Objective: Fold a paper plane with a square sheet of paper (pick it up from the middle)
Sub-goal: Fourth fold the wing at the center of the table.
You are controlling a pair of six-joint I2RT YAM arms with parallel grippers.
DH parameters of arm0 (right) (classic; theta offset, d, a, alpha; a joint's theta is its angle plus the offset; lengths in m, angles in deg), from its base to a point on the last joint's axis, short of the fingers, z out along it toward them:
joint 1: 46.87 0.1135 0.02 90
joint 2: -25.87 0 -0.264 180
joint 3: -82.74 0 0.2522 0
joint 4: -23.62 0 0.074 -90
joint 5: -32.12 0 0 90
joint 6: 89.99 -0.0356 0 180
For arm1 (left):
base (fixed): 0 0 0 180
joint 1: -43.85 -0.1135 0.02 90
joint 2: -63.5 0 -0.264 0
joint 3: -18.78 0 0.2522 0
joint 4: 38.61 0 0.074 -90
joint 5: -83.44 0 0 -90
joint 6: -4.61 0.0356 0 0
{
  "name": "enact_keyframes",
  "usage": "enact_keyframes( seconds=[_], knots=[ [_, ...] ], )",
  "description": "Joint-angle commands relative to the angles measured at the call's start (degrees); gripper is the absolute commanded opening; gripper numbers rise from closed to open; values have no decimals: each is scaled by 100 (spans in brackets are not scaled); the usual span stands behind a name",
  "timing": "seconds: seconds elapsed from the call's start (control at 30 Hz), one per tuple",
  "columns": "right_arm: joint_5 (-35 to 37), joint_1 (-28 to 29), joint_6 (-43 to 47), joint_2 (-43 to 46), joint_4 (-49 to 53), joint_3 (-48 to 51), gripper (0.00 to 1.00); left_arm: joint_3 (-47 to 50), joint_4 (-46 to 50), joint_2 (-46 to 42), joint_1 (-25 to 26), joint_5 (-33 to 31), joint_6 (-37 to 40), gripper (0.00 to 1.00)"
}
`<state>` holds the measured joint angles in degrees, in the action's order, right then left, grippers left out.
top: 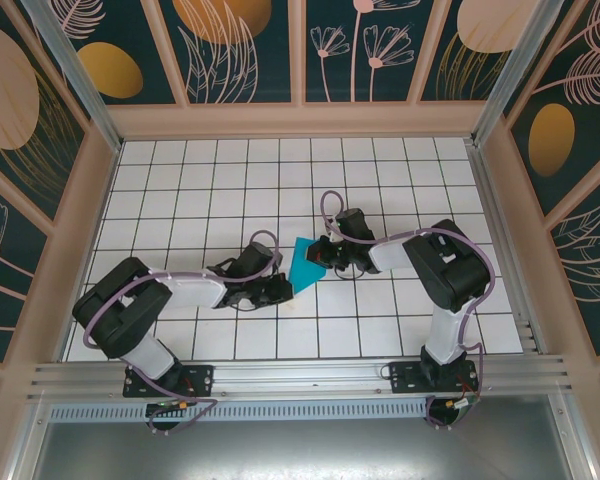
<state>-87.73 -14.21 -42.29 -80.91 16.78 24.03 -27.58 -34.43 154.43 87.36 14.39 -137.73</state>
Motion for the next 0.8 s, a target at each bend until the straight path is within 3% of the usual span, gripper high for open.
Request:
enact_keyframes(
  seconds=[0.0, 0.23, 0.5, 0.77],
  knots=[
    [550, -6, 153, -385, 605, 127, 4, 419, 765, -110, 13, -115, -78, 8],
    [524, -6, 152, -397, 601, 123, 4, 669, 746, -489, 17, -126, -189, 5],
    [492, 3, 124, -406, 583, 111, 4, 217, 171, -1121, 8, -38, -98, 9],
    [532, 3, 104, -397, 590, 126, 4, -574, -235, 20, 9, -232, 47, 15]
  ],
)
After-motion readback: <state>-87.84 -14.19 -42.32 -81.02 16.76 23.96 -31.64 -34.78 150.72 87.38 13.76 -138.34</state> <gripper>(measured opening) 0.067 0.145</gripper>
